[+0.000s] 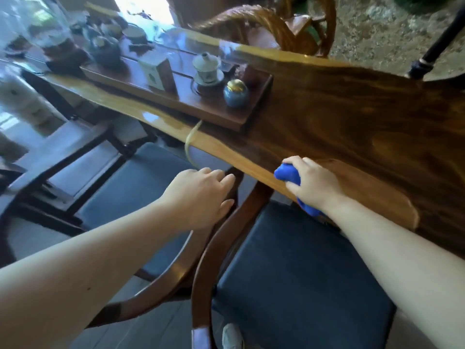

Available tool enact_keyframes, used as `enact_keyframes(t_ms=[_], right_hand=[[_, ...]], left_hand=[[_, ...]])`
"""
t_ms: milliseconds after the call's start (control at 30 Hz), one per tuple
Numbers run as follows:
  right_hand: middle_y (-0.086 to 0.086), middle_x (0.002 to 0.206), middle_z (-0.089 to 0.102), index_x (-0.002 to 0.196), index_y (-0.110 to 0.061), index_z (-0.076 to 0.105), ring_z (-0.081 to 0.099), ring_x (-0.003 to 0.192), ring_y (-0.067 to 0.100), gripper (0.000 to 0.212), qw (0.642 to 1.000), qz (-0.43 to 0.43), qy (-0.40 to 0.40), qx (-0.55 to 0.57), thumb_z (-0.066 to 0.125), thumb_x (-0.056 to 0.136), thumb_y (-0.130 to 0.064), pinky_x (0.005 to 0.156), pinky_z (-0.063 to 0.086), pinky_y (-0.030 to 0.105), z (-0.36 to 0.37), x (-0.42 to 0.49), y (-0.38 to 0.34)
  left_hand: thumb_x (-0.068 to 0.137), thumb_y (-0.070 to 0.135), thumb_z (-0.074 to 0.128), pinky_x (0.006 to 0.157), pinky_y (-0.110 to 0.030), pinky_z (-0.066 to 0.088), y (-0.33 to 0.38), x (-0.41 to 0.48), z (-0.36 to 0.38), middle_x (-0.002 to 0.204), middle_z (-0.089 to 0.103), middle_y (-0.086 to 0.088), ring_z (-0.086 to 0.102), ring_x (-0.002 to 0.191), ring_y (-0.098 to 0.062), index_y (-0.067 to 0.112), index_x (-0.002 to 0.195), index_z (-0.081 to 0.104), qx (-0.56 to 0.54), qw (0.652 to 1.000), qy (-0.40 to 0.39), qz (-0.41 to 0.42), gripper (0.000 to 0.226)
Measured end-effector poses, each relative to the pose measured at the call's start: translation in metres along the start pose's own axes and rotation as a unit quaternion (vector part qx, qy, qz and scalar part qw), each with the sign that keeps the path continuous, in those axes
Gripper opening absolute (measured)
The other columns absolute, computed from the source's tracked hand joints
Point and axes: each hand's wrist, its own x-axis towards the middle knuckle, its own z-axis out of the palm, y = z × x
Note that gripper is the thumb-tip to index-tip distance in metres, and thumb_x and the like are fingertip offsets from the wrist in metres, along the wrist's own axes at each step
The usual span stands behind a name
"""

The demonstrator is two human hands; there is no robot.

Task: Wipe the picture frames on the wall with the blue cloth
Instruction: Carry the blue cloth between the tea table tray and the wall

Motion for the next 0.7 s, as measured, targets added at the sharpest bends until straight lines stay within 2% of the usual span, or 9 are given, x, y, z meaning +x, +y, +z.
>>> enact_keyframes(t_ms=[67, 133, 267, 367, 500, 600, 700], right_hand=[[-0.002, 0.102, 0.059, 0.120, -0.031, 0.051, 0.060, 0.090, 0.026, 0.048, 0.997, -0.064, 0.018, 0.039, 0.066, 0.075, -0.029, 0.066, 0.049, 0.036, -0.003, 0.013, -0.050], [-0.002, 0.102, 0.060, 0.121, -0.030, 0.053, 0.061, 0.090, 0.025, 0.049, 0.990, -0.123, 0.032, 0.065, 0.068, 0.074, -0.030, 0.067, 0.051, 0.038, -0.006, 0.022, -0.098], [-0.006, 0.108, 0.060, 0.121, -0.030, 0.053, 0.060, 0.092, 0.017, 0.050, 0.963, -0.237, 0.052, 0.117, 0.069, 0.074, -0.029, 0.071, 0.048, 0.029, -0.017, 0.033, -0.206], [-0.007, 0.115, 0.061, 0.122, -0.032, 0.051, 0.060, 0.096, 0.017, 0.049, 0.940, -0.299, 0.070, 0.151, 0.065, 0.075, -0.031, 0.075, 0.050, 0.033, -0.027, 0.031, -0.287], [-0.003, 0.122, 0.061, 0.123, -0.029, 0.052, 0.059, 0.104, 0.020, 0.053, 0.906, -0.378, 0.075, 0.173, 0.062, 0.071, -0.032, 0.079, 0.047, 0.032, -0.041, 0.008, -0.394], [0.004, 0.119, 0.062, 0.125, -0.026, 0.053, 0.061, 0.099, 0.027, 0.053, 0.883, -0.425, 0.078, 0.182, 0.069, 0.074, -0.024, 0.078, 0.051, 0.041, -0.048, -0.013, -0.460], [0.009, 0.117, 0.062, 0.124, -0.020, 0.055, 0.062, 0.097, 0.031, 0.052, 0.862, -0.468, 0.075, 0.178, 0.069, 0.074, -0.021, 0.075, 0.052, 0.043, -0.060, -0.043, -0.522]], left_hand=[[0.083, 0.055, 0.017, 0.079, -0.043, 0.054, -0.022, -0.031, -0.015, 0.112, 0.065, -0.005, 0.063, 0.100, -0.028, 0.012, 0.125, 0.052, 0.012, 0.999, 0.000, -0.035, 0.070], [0.085, 0.054, 0.025, 0.074, -0.043, 0.055, -0.042, -0.060, -0.032, 0.109, 0.066, -0.005, 0.065, 0.095, -0.028, 0.010, 0.126, 0.054, 0.023, 0.996, -0.007, -0.084, 0.066], [0.086, 0.051, 0.034, 0.066, -0.039, 0.054, -0.080, -0.139, -0.075, 0.102, 0.067, -0.005, 0.065, 0.089, -0.028, 0.009, 0.123, 0.058, 0.059, 0.978, 0.017, -0.200, 0.061], [0.085, 0.050, 0.039, 0.067, -0.037, 0.053, -0.097, -0.207, -0.111, 0.106, 0.068, -0.006, 0.066, 0.091, -0.028, 0.009, 0.124, 0.059, 0.083, 0.955, 0.060, -0.277, 0.060], [0.086, 0.049, 0.043, 0.073, -0.039, 0.055, -0.099, -0.305, -0.155, 0.110, 0.069, -0.008, 0.066, 0.093, -0.029, 0.008, 0.124, 0.060, 0.118, 0.916, 0.106, -0.367, 0.059], [0.084, 0.050, 0.047, 0.069, -0.037, 0.054, -0.089, -0.366, -0.181, 0.106, 0.070, -0.006, 0.067, 0.090, -0.027, 0.009, 0.120, 0.062, 0.135, 0.889, 0.123, -0.419, 0.056], [0.084, 0.051, 0.045, 0.064, -0.036, 0.052, -0.080, -0.424, -0.205, 0.107, 0.069, -0.004, 0.067, 0.089, -0.026, 0.012, 0.119, 0.062, 0.149, 0.859, 0.126, -0.473, 0.055]])
